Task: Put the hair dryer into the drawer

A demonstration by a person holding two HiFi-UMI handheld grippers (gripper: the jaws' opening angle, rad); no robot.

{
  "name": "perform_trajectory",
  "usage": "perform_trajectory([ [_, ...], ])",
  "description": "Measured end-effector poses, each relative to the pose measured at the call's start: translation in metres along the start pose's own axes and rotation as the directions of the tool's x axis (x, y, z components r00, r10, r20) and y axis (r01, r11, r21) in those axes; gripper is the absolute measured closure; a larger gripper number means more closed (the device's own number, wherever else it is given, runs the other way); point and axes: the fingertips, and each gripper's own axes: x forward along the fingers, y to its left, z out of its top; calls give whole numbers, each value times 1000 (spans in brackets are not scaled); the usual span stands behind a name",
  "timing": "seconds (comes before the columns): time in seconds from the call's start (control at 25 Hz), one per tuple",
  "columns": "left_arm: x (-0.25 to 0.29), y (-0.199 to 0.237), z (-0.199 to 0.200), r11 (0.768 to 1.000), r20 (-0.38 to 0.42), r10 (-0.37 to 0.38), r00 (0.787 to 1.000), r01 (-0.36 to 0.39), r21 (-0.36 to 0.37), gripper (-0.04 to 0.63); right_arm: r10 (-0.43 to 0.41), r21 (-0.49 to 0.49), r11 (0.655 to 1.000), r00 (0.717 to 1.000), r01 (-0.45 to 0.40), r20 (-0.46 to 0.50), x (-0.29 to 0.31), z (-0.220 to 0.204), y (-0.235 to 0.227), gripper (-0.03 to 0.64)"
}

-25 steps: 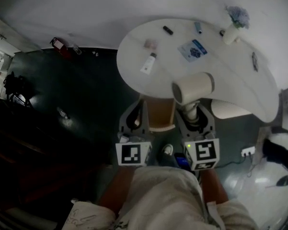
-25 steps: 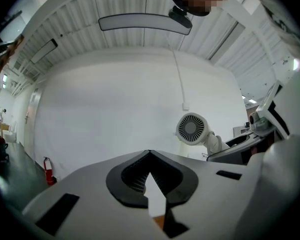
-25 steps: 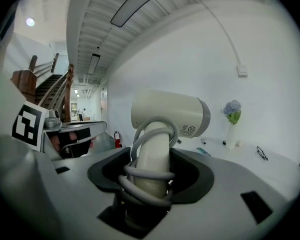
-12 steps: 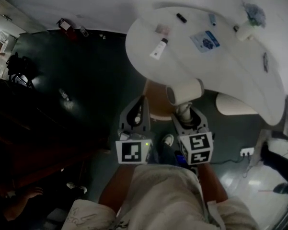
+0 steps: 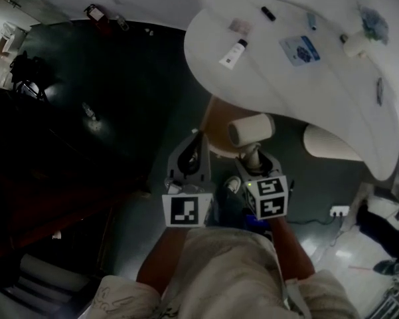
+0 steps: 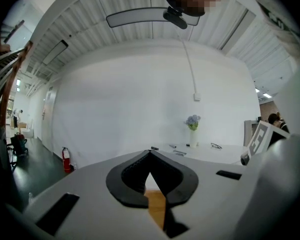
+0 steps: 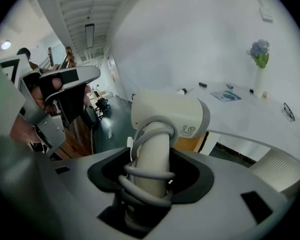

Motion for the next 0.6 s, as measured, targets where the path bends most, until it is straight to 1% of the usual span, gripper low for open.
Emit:
perform_trajectory([
  [0.08,-3,3,-4,1000,-9,9,1000,-9,-4,594,6,1,1000,1000,-6,-27,7,-7,1,368],
  [0.2,-7,9,-10,1000,-20,20,1000,-21,-21,594,27,29,999,997,-24,-73,16,-18,7,368],
  [0.4,-8,13,-15,999,-21,25,999,-26,-27,594,68,120,992,985,-49,-160,34,-36,8,368],
  [0.52,-8,16,-16,999,-19,25,1000,-26,-23,594,95,178,982,977,-61,-191,43,-41,8,368],
  [0.6,-8,19,-16,999,-21,27,999,-27,-23,594,99,199,978,972,-57,-212,49,-44,7,368],
])
